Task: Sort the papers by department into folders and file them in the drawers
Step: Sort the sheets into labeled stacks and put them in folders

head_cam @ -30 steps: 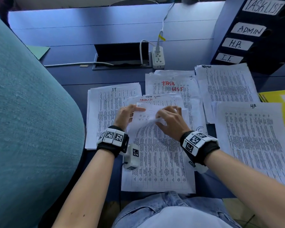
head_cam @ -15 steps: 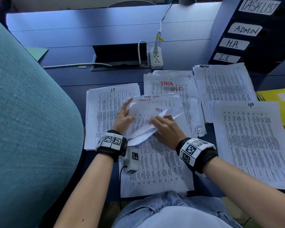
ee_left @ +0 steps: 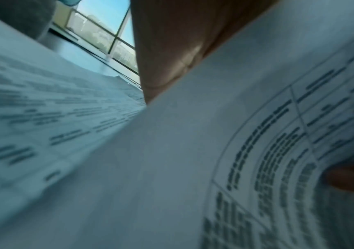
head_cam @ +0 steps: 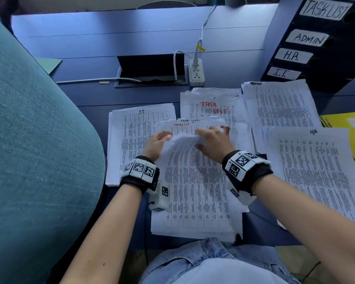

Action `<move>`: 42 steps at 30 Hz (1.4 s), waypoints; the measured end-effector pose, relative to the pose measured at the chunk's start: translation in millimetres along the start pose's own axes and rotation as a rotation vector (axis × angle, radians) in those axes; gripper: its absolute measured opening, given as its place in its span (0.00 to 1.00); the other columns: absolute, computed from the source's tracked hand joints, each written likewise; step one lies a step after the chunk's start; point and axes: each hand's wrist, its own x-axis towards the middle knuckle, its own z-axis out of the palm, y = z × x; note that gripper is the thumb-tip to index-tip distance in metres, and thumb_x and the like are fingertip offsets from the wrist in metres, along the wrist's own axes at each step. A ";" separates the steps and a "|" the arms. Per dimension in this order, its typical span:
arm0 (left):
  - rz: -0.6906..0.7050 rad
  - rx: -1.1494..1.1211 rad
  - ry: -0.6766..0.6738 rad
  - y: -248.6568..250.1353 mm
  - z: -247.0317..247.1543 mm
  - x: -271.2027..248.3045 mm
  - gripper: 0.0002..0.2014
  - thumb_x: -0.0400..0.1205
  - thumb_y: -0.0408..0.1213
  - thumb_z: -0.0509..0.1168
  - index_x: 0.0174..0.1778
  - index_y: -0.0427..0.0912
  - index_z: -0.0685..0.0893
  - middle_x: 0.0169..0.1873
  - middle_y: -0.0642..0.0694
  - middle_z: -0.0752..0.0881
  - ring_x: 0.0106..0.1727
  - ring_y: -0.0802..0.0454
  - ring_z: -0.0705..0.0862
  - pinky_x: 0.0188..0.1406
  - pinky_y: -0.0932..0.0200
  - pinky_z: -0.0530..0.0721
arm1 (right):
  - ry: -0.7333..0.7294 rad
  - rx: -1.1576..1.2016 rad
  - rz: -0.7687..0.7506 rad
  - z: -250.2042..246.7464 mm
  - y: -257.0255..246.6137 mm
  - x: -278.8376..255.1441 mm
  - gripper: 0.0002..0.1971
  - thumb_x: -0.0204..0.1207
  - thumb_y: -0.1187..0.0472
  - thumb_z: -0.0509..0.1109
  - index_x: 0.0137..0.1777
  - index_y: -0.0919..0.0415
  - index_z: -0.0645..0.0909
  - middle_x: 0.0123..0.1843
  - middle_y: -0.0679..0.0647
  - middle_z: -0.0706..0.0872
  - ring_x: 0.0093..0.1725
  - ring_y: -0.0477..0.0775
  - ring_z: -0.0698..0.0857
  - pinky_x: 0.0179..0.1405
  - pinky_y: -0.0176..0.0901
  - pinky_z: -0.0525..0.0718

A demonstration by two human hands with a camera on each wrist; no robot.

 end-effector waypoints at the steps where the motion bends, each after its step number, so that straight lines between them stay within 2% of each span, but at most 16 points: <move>1: 0.007 0.062 0.025 -2.1 -1.5 8.4 0.15 0.82 0.28 0.59 0.65 0.31 0.76 0.65 0.31 0.77 0.66 0.35 0.76 0.70 0.42 0.72 | -0.029 -0.003 -0.010 -1.2 -1.2 1.1 0.08 0.79 0.56 0.64 0.52 0.57 0.81 0.50 0.50 0.87 0.54 0.49 0.81 0.70 0.50 0.54; 4: -0.033 0.405 0.037 -2.8 -7.2 31.4 0.28 0.79 0.34 0.66 0.75 0.36 0.66 0.71 0.36 0.69 0.73 0.38 0.66 0.76 0.42 0.64 | -0.095 -0.041 -0.032 0.8 -3.3 4.2 0.12 0.81 0.53 0.62 0.49 0.57 0.85 0.48 0.49 0.84 0.46 0.46 0.79 0.70 0.48 0.56; 6: -0.070 0.545 0.000 -1.4 -10.0 42.1 0.35 0.78 0.38 0.67 0.79 0.38 0.59 0.75 0.38 0.64 0.77 0.38 0.60 0.78 0.41 0.59 | -0.091 -0.025 -0.032 2.8 -4.9 5.0 0.12 0.81 0.54 0.62 0.47 0.58 0.85 0.49 0.50 0.84 0.46 0.48 0.80 0.66 0.45 0.58; 10: -0.110 0.701 -0.058 -0.7 -13.9 50.9 0.38 0.77 0.41 0.68 0.80 0.40 0.56 0.75 0.37 0.63 0.76 0.38 0.59 0.77 0.40 0.59 | -0.125 -0.026 -0.024 9.0 -5.1 3.4 0.12 0.81 0.55 0.60 0.48 0.58 0.84 0.47 0.51 0.85 0.47 0.51 0.83 0.65 0.45 0.61; 14: -0.144 0.597 -0.009 -5.4 -16.4 54.7 0.35 0.73 0.41 0.72 0.75 0.43 0.66 0.72 0.36 0.64 0.74 0.37 0.60 0.75 0.36 0.62 | -0.148 -0.030 -0.022 10.6 -0.6 3.2 0.11 0.82 0.55 0.60 0.49 0.59 0.82 0.48 0.51 0.84 0.47 0.51 0.83 0.67 0.47 0.61; 18: -0.121 0.548 0.100 -7.6 -13.9 56.7 0.25 0.73 0.42 0.73 0.65 0.45 0.74 0.63 0.41 0.73 0.68 0.42 0.68 0.68 0.44 0.66 | -0.137 -0.037 -0.036 12.4 2.0 5.8 0.10 0.82 0.56 0.61 0.52 0.60 0.82 0.50 0.52 0.83 0.49 0.53 0.83 0.66 0.49 0.65; 21: -0.033 0.464 0.152 -8.1 -11.6 56.2 0.13 0.76 0.39 0.69 0.55 0.46 0.78 0.58 0.44 0.80 0.64 0.43 0.73 0.65 0.47 0.66 | -0.157 -0.033 -0.035 14.5 2.3 9.7 0.10 0.81 0.58 0.62 0.54 0.61 0.81 0.51 0.54 0.82 0.50 0.54 0.83 0.66 0.51 0.71; 24: 0.098 0.334 0.194 -2.2 -11.7 49.9 0.09 0.78 0.36 0.67 0.54 0.47 0.81 0.55 0.45 0.83 0.56 0.47 0.80 0.65 0.40 0.74 | -0.135 -0.031 -0.031 12.0 1.8 15.8 0.09 0.81 0.59 0.62 0.52 0.63 0.81 0.55 0.55 0.80 0.50 0.53 0.82 0.63 0.51 0.75; 28: 0.250 0.350 0.217 5.5 -14.4 39.5 0.10 0.79 0.33 0.67 0.56 0.39 0.85 0.55 0.42 0.87 0.49 0.51 0.83 0.58 0.50 0.81 | -0.081 -0.086 -0.056 4.6 -0.8 24.3 0.07 0.78 0.65 0.64 0.51 0.66 0.81 0.76 0.60 0.69 0.69 0.59 0.73 0.67 0.57 0.75; 31: 0.282 0.220 0.275 8.3 -17.5 32.3 0.08 0.77 0.31 0.68 0.51 0.34 0.86 0.52 0.39 0.88 0.43 0.49 0.85 0.50 0.54 0.85 | -0.056 -0.097 -0.089 1.6 -3.5 28.0 0.06 0.76 0.67 0.64 0.49 0.66 0.80 0.81 0.59 0.60 0.76 0.60 0.66 0.70 0.57 0.71; 32: 0.268 0.181 0.259 9.0 -18.7 31.2 0.06 0.77 0.29 0.68 0.48 0.33 0.86 0.52 0.38 0.87 0.43 0.49 0.85 0.50 0.54 0.85 | -0.048 -0.086 -0.110 1.9 -3.8 29.3 0.06 0.76 0.68 0.64 0.49 0.66 0.80 0.82 0.59 0.60 0.76 0.60 0.66 0.71 0.57 0.70; 34: 0.183 0.088 0.065 12.5 -22.0 28.8 0.04 0.77 0.24 0.66 0.41 0.35 0.84 0.59 0.38 0.84 0.50 0.46 0.84 0.57 0.52 0.82 | -0.045 -0.055 -0.150 3.0 -3.5 32.8 0.06 0.75 0.68 0.65 0.50 0.67 0.81 0.81 0.59 0.62 0.76 0.61 0.67 0.71 0.57 0.70; 36: 0.107 -0.029 -0.159 13.7 -24.3 27.2 0.11 0.77 0.20 0.63 0.35 0.39 0.80 0.65 0.38 0.78 0.59 0.41 0.81 0.63 0.47 0.79 | -0.023 -0.012 -0.195 4.6 -4.6 35.7 0.07 0.74 0.67 0.69 0.49 0.68 0.82 0.77 0.61 0.69 0.73 0.63 0.71 0.69 0.60 0.71; 38: 0.096 -0.129 -0.247 14.3 -27.4 26.0 0.17 0.77 0.19 0.61 0.29 0.44 0.84 0.64 0.42 0.77 0.60 0.44 0.79 0.61 0.50 0.78 | 0.032 0.030 -0.259 8.2 -4.9 35.5 0.06 0.69 0.69 0.73 0.45 0.70 0.84 0.69 0.65 0.78 0.66 0.66 0.78 0.64 0.65 0.76; 39: 0.104 -0.168 -0.267 11.8 -28.7 27.3 0.20 0.77 0.22 0.62 0.26 0.50 0.87 0.60 0.45 0.81 0.56 0.48 0.81 0.58 0.53 0.79 | 0.067 0.046 -0.280 10.4 -4.8 34.3 0.05 0.68 0.70 0.74 0.42 0.70 0.84 0.66 0.66 0.81 0.62 0.67 0.81 0.61 0.65 0.77; 42: 0.105 -0.235 -0.318 10.0 -31.1 24.2 0.08 0.74 0.48 0.67 0.31 0.56 0.91 0.40 0.57 0.89 0.38 0.59 0.84 0.40 0.67 0.81 | 0.132 0.102 -0.309 14.6 -5.5 29.1 0.02 0.66 0.73 0.73 0.39 0.70 0.83 0.65 0.67 0.81 0.52 0.65 0.86 0.56 0.62 0.79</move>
